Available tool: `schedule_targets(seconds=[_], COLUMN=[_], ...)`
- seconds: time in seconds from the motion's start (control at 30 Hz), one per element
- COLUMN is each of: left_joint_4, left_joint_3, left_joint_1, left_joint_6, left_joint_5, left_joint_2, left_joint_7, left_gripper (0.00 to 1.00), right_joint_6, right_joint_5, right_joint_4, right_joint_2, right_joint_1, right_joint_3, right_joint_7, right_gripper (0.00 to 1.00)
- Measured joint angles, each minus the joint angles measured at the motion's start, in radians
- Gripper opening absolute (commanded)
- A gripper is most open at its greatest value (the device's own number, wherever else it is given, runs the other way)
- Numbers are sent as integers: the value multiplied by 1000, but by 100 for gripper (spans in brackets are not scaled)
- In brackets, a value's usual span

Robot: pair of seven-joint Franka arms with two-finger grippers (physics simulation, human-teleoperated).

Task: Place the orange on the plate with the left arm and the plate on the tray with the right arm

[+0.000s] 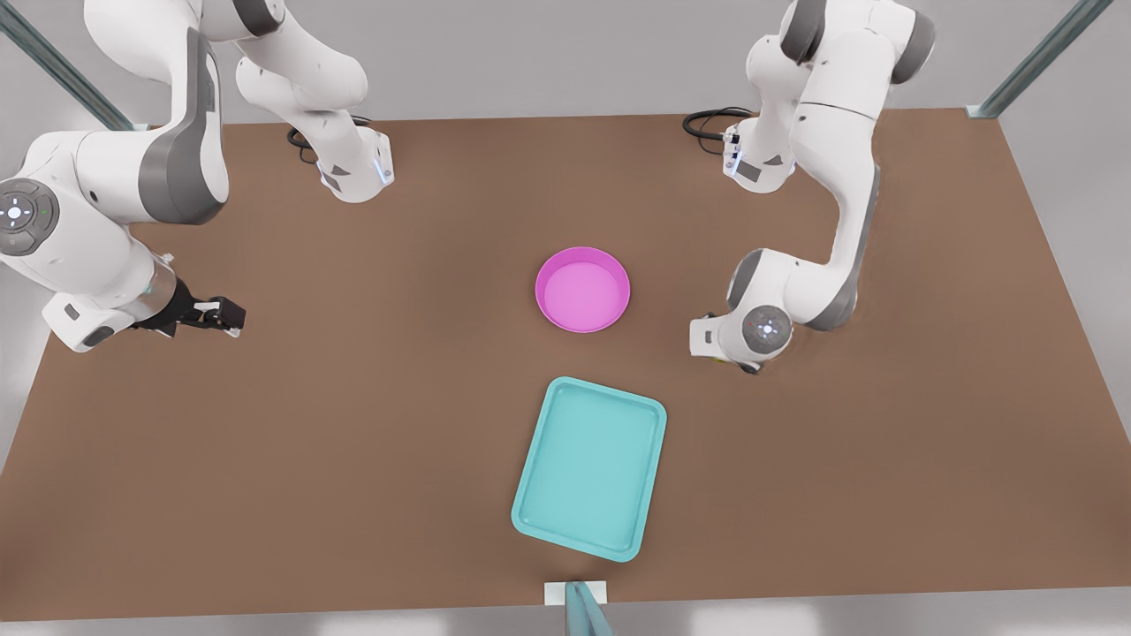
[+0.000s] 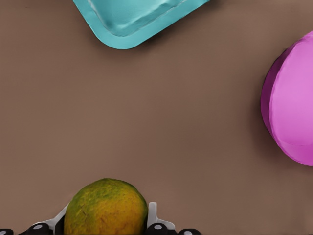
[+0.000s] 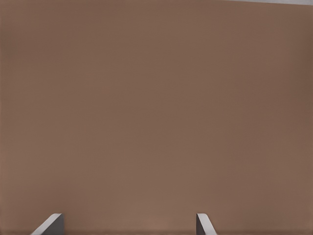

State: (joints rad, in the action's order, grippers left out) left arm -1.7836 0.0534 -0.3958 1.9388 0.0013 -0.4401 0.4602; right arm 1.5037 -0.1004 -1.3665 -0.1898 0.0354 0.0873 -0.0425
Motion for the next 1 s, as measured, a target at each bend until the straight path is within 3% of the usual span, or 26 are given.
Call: schedule_targets(seconds=[0.1, 0.3, 0.33, 0.47, 0.5, 0.57, 0.67, 0.73, 0.77, 0.8, 0.83, 0.9, 1.0], left_joint_4=[24, 122, 129, 133, 144, 277, 407, 453, 467, 461, 363, 290, 335], left_joint_3=[35, 43, 43, 33, -16, -223, -629, -735, -635, -348, -167, -29, 20], left_joint_1=[-182, -356, -362, -366, -364, -362, -341, -326, -219, 44, 209, 344, 374], left_joint_6=[-35, -61, -62, -81, -120, -263, -464, -547, -579, -595, -574, -537, -540], left_joint_5=[-2, -29, -33, -41, -42, -43, -40, -41, -41, -20, 15, 30, 32], left_joint_2=[-37, -144, -154, -129, -49, 93, 117, 107, 132, 175, 259, 345, 340], left_joint_7=[-114, -330, -362, -474, -497, -533, -526, -511, -505, -499, -493, -482, -468], left_gripper=[72, 72, 100, 100, 100, 100, 100, 100, 100, 100, 100, 100, 100], right_joint_6=[0, 0, 0, 0, 0, 15, 101, 164, 203, 255, 311, 439, 670], right_joint_5=[0, 0, 0, 1, 14, 94, 346, 490, 539, 578, 609, 653, 686], right_joint_4=[-2, -5, -5, -5, -5, -3, -2, -68, -150, -262, -364, -551, -734], right_joint_2=[0, -2, -5, -11, -28, -150, -387, -414, -380, -318, -262, -159, -103], right_joint_1=[1, 3, 3, 3, 2, -26, -131, -202, -244, -286, -318, -358, -430], right_joint_3=[0, 1, 1, 1, 1, 3, 21, 42, 49, 61, 83, 150, 201], right_joint_7=[0, 0, 0, 0, 0, -1, 3, 16, 22, 27, 33, 42, 55], right_gripper=[100, 100, 100, 100, 100, 100, 100, 100, 100, 100, 100, 100, 100])
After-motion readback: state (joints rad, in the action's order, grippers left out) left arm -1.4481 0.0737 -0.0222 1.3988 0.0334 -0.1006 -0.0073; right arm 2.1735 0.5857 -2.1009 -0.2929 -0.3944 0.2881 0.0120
